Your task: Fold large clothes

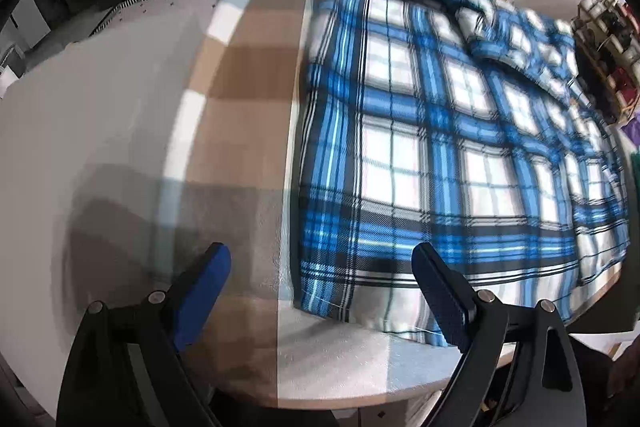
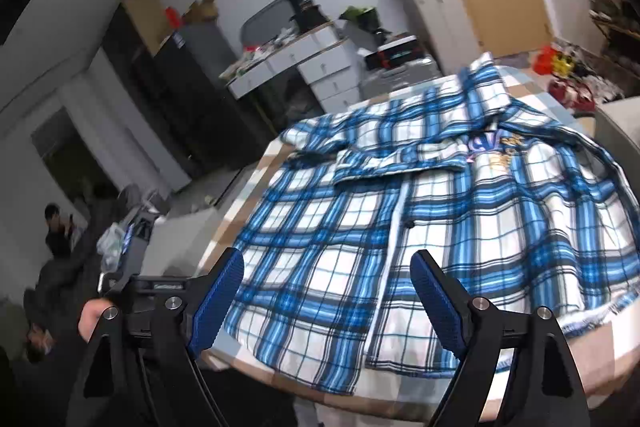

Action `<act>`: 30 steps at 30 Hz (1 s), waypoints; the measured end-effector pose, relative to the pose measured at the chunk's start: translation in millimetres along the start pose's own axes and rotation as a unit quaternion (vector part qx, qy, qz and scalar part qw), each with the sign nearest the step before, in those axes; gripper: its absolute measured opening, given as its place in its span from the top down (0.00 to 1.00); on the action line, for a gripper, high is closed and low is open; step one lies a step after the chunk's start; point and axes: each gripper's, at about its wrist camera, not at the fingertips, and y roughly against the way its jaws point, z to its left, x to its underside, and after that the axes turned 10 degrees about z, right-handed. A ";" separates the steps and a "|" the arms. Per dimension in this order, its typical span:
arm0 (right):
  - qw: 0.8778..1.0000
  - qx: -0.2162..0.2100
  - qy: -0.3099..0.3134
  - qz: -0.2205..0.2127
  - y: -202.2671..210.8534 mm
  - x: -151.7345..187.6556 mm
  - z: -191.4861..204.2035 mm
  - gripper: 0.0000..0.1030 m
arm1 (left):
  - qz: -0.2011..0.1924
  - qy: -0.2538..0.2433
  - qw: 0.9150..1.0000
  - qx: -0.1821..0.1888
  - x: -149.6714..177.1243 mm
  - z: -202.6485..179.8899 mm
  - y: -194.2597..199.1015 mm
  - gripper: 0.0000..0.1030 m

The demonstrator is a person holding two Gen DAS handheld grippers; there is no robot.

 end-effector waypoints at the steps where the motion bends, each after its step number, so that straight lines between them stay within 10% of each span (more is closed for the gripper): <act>1: 1.000 0.001 0.003 0.000 -0.4 0.6 -0.2 0.16 | 0.001 0.004 1.000 -0.007 1.5 1.7 -2.4 0.14; 5: 1.000 -0.015 -0.007 -0.002 -2.5 -1.2 -5.9 0.16 | -0.015 -0.016 1.000 -0.007 0.6 -7.7 -4.3 0.21; 9: 1.000 -0.021 -0.019 0.002 -0.3 2.5 -10.0 0.16 | -0.014 -0.023 0.996 0.084 -8.4 -8.8 1.5 0.66; 16: 0.999 -0.030 -0.039 0.003 4.8 7.1 -18.6 0.16 | -0.064 0.004 0.938 0.339 -31.2 2.2 34.1 0.67; 24: 0.998 -0.030 -0.048 0.013 1.1 7.5 -20.4 0.16 | -0.009 0.079 0.950 0.302 -23.0 26.9 2.9 0.56; 30: 0.998 -0.022 -0.055 0.016 -0.4 8.1 -22.5 0.16 | -0.100 0.090 0.974 0.183 -11.5 28.1 33.8 0.52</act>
